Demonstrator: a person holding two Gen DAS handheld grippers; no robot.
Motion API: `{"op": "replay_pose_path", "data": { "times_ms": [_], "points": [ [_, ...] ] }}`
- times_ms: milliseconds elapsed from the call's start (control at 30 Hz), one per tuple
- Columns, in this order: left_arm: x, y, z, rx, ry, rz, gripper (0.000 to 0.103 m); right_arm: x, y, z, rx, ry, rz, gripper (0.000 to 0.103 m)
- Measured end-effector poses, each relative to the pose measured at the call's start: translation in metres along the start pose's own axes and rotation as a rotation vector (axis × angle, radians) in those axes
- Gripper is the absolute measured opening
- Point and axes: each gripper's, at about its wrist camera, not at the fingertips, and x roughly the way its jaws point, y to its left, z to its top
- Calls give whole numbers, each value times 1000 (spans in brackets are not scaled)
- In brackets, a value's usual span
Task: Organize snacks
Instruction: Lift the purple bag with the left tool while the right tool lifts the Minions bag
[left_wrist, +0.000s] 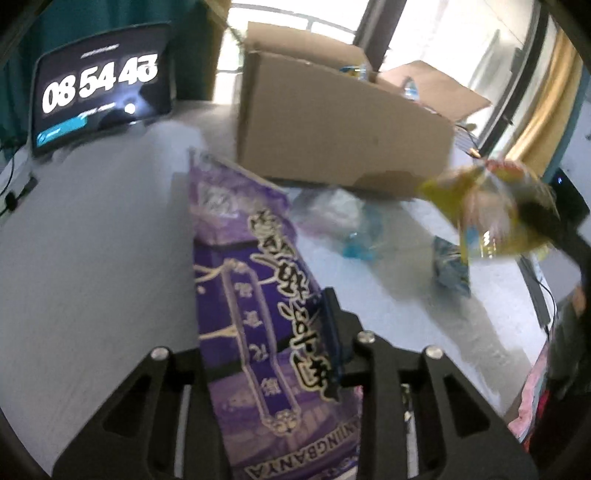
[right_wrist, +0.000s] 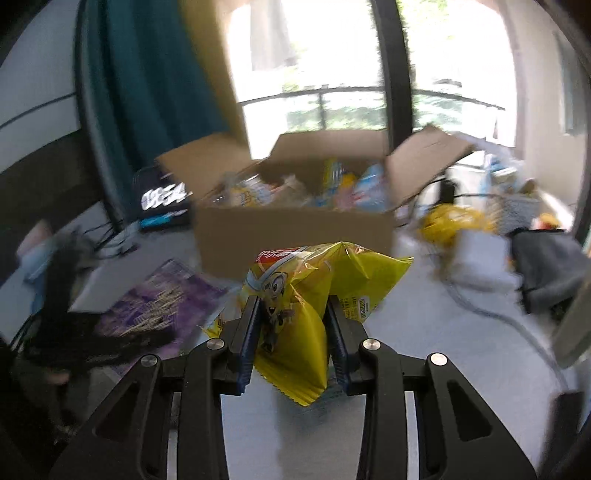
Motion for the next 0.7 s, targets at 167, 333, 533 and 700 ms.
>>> {"op": "replay_pose_path", "data": {
  "times_ms": [167, 333, 533, 700],
  "points": [
    [-7, 16, -7, -17, 2, 7, 30, 17, 42, -28, -8, 58, 138, 36],
    [-10, 24, -11, -29, 5, 15, 31, 43, 78, -51, -47, 141, 205, 36],
    [-17, 46, -11, -71, -27, 43, 47, 51, 101, -64, -134, 137, 148, 37],
    [-20, 51, -15, -44, -44, 23, 46, 54, 104, -67, -165, 145, 123, 37]
  ]
}}
